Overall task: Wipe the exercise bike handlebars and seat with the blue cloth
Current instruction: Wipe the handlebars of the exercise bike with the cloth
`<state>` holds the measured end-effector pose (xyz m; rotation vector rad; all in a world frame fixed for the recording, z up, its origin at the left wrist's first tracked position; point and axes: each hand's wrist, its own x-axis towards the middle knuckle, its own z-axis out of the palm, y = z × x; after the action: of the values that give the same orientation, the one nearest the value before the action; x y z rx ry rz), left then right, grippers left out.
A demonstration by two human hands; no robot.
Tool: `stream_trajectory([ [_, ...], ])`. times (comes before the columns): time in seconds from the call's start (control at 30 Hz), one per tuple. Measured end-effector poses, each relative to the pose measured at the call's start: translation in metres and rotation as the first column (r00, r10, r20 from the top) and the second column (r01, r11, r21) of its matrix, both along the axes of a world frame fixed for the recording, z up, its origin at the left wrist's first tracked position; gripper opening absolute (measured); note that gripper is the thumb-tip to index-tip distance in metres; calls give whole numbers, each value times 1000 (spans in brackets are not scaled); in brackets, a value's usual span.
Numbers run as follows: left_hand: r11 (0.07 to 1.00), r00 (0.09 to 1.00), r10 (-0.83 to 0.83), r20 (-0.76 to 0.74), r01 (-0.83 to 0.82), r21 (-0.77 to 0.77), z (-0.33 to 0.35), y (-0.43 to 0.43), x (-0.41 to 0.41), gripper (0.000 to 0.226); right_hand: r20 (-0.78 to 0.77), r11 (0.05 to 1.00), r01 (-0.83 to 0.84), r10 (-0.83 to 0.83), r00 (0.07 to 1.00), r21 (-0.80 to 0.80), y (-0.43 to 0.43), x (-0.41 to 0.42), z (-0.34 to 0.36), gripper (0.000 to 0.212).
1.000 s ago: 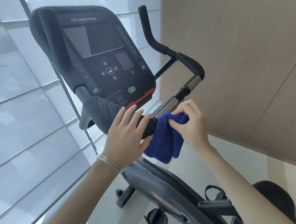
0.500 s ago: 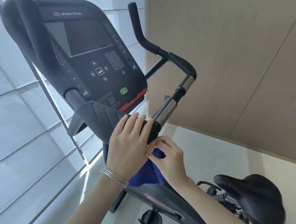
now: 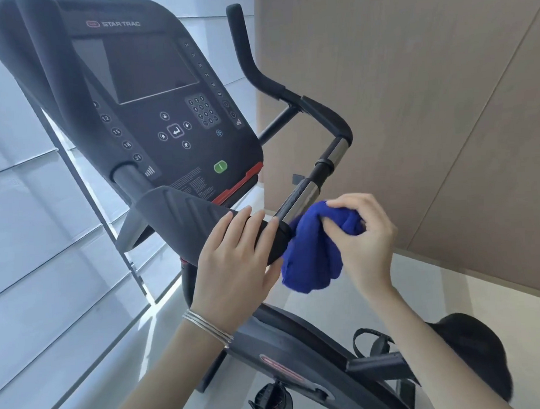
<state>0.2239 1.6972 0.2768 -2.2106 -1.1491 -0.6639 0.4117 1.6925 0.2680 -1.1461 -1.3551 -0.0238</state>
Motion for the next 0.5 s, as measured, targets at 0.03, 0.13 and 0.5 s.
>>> stream_trajectory([
  [0.03,1000,1000,0,1,0,-2,0,0,0,41,-31,1000,-19,19,999,-8,6,3,8,24],
  [0.13,1000,1000,3,0,-3,-11,-1,0,1,42,-37,999,-27,28,999,24,28,7,25,24],
  [0.5,998,999,31,-16,-32,-47,0,-1,1,42,95,998,-62,64,993,-17,45,-3,-11,19],
])
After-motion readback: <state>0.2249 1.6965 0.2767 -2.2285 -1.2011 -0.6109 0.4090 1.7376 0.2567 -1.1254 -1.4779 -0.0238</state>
